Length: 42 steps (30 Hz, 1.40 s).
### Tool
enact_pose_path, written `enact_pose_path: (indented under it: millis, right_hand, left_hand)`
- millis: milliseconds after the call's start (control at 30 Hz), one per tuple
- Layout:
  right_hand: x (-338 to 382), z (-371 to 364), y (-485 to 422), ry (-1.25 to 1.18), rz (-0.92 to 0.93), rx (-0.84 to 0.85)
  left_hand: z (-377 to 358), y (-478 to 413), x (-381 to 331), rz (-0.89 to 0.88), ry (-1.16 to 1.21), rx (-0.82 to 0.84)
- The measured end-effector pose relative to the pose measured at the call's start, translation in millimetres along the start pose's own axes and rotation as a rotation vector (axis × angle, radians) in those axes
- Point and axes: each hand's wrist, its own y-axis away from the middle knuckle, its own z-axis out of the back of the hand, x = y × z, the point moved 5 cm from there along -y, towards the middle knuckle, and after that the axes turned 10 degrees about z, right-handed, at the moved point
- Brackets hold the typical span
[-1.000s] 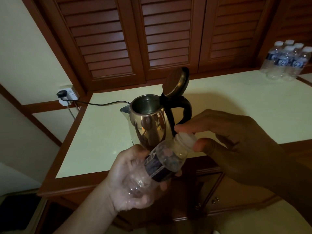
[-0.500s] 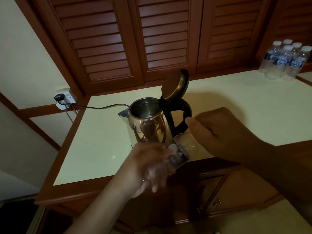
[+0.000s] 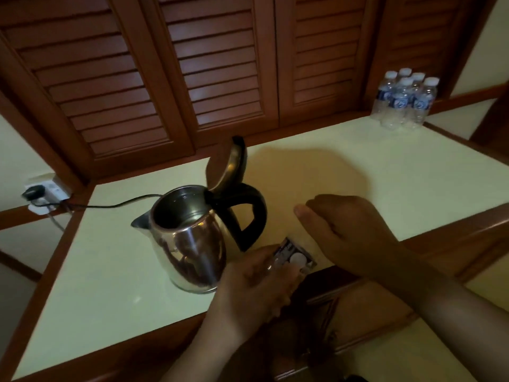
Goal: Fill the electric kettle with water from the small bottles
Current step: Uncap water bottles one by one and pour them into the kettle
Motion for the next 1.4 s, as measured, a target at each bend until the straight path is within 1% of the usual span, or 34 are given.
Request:
enact_pose_path:
  millis: [33, 67, 100, 200, 233, 267, 333, 467, 567, 633, 767, 900, 967, 1033, 1100, 1167, 1233, 1400]
  right_hand:
    - [-8.6, 5.7, 1.5, 0.018, 0.008, 0.008]
    - [-19.4, 11.9, 3.3, 0.039, 0.004, 0.014]
    - [-29.8, 18.3, 4.2, 0.061, 0.0, 0.024]
    - [-68.3, 34.7, 6.5, 0.055, -0.103, 0.061]
    - [-83.9, 39.8, 7.5, 0.015, -0.147, 0.066]
    - [-97.0, 46.2, 7.8, -0.027, -0.175, 0.055]
    - [-123.7, 62.0, 8.2, -0.087, -0.194, -0.014]
    - [-187.1, 101.0, 10.6, -0.204, -0.269, -0.121]
    - [-237.6, 130.7, 16.1, -0.262, -0.244, -0.151]
    - [-268.7, 151.6, 17.2, -0.287, -0.195, -0.162]
    - [-333.5, 183.0, 20.6, -0.255, -0.161, -0.138]
    - [-394.2, 197.6, 23.0, -0.381, -0.223, -0.188]
    - [-416.9, 199.7, 24.6, -0.42, -0.27, -0.229]
    - [-439.2, 196.8, 28.7, -0.401, -0.327, -0.276]
    - [-463.6, 187.1, 33.7, -0.387, -0.418, -0.289]
    - [-483.0, 174.8, 37.5, -0.358, -0.483, -0.254]
    - [-495.5, 164.9, 39.9, -0.317, -0.5, -0.214]
    - [-505.4, 150.6, 41.2, -0.329, -0.543, -0.127]
  left_hand:
    - [-6.1, -9.5, -1.4, 0.037, 0.06, 0.028]
    - [-12.1, -18.6, -4.6, 0.018, 0.07, 0.029]
    - [-18.3, -26.9, -9.3, -0.06, 0.009, -0.005]
    - [-42.3, -45.5, -25.7, -0.441, -0.409, -0.231]
    - [-51.8, -51.9, -29.0, -0.525, -0.485, -0.294]
    - [-62.2, -61.4, -31.7, -0.546, -0.499, -0.307]
    - [-84.8, -86.7, -37.4, -0.473, -0.446, -0.227]
    - [-140.5, -145.0, -48.6, -0.192, -0.31, 0.035]
    - [-185.4, -180.3, -65.9, -0.126, -0.347, 0.163]
    - [-213.2, -204.0, -82.3, -0.107, -0.331, 0.187]
    - [-267.4, -254.5, -113.7, -0.109, -0.363, 0.162]
    - [-309.4, -308.8, -124.8, -0.128, -0.389, 0.103]
    - [-324.2, -339.5, -120.9, -0.132, -0.39, 0.036]
    - [-334.0, -372.1, -115.1, -0.123, -0.367, -0.076]
    - [-341.7, -402.8, -110.7, -0.109, -0.341, -0.173]
    - [-347.9, -428.0, -106.9, -0.099, -0.327, -0.237]
    - [-354.1, -445.9, -105.3, -0.086, -0.314, -0.278]
    - [-366.4, -472.5, -106.8, -0.089, -0.307, -0.359]
